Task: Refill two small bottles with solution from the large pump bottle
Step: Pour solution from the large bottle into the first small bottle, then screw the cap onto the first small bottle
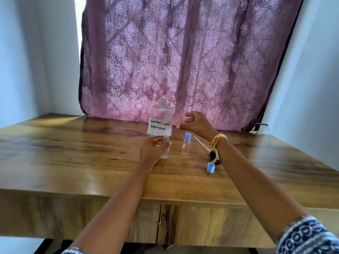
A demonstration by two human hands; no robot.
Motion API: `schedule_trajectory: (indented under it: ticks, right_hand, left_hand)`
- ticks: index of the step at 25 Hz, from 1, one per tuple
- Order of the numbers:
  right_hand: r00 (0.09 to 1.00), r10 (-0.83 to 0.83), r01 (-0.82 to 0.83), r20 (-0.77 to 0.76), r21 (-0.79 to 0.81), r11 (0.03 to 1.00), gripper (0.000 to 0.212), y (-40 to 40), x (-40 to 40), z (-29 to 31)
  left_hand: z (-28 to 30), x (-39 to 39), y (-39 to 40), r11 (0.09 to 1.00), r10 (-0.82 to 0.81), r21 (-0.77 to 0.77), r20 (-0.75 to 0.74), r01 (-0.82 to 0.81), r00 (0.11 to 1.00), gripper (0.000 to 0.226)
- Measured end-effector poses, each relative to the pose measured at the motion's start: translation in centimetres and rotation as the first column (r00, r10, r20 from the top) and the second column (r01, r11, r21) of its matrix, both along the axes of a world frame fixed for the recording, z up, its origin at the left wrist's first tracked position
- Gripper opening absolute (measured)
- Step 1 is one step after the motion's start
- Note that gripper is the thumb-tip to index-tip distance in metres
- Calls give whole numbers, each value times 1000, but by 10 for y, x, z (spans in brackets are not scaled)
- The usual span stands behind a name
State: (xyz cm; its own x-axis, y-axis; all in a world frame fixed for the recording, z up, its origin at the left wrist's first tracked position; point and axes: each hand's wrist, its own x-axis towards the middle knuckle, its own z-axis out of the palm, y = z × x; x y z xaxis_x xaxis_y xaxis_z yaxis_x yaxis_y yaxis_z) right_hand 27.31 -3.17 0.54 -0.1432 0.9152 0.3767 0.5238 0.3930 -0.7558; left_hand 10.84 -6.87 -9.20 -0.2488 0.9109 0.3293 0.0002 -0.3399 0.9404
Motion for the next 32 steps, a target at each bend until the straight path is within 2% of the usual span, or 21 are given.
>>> schedule_trajectory:
  ticks: [3, 6, 10, 14, 16, 17, 19, 21, 23, 26, 29, 32]
  right_hand:
    - [987, -158, 155, 33, 71, 985, 29, -21, 32, -19]
    - [944, -271, 273, 190, 19, 962, 7, -37, 58, -41]
    - [873, -244, 305, 423, -81, 949, 21, -46, 75, -62]
    - [881, -174, 257, 441, -137, 957, 11, -52, 72, -77]
    - [909, -201, 259, 366, -116, 959, 9, -51, 66, -80]
    - [943, -219, 255, 252, -119, 960, 6, -50, 62, -80]
    - [974, -200, 176, -103, -206, 963, 7, -51, 53, -76]
    - [899, -148, 23, -413, -292, 956, 6, -51, 41, -71]
    - [819, -136, -58, -557, -316, 947, 6, -52, 32, -69]
    - [748, -93, -68, -657, -215, 974, 8, -54, 22, -71]
    - [777, -67, 21, -626, -80, 997, 22, -54, 18, -74]
    - [864, -27, 53, -503, 37, 998, 25, -54, 16, -74]
  left_hand:
    - [2, 15, -10, 991, -135, -4, -22, 135, 991, 29]
    - [-1, 30, -19, 972, -235, -4, -106, 236, 966, 31]
    - [-6, 37, -23, 963, -267, -16, -182, 269, 946, 28]
    - [-7, 35, -24, 971, -234, -7, -233, 239, 944, 19]
    - [-7, 35, -24, 969, -242, -12, -239, 246, 940, 19]
    - [-8, 35, -23, 968, -245, -15, -241, 249, 939, 21]
    - [-10, 34, -21, 970, -237, -20, -269, 241, 934, 31]
    - [-10, 33, -18, 973, -226, -32, -309, 228, 924, 43]
    - [-12, 33, -16, 973, -227, -40, -318, 226, 921, 48]
    - [-12, 33, -17, 973, -231, -52, -318, 227, 919, 48]
    - [-12, 34, -16, 968, -249, -56, -318, 244, 915, 45]
    - [-12, 33, -15, 969, -248, -69, -312, 239, 917, 47]
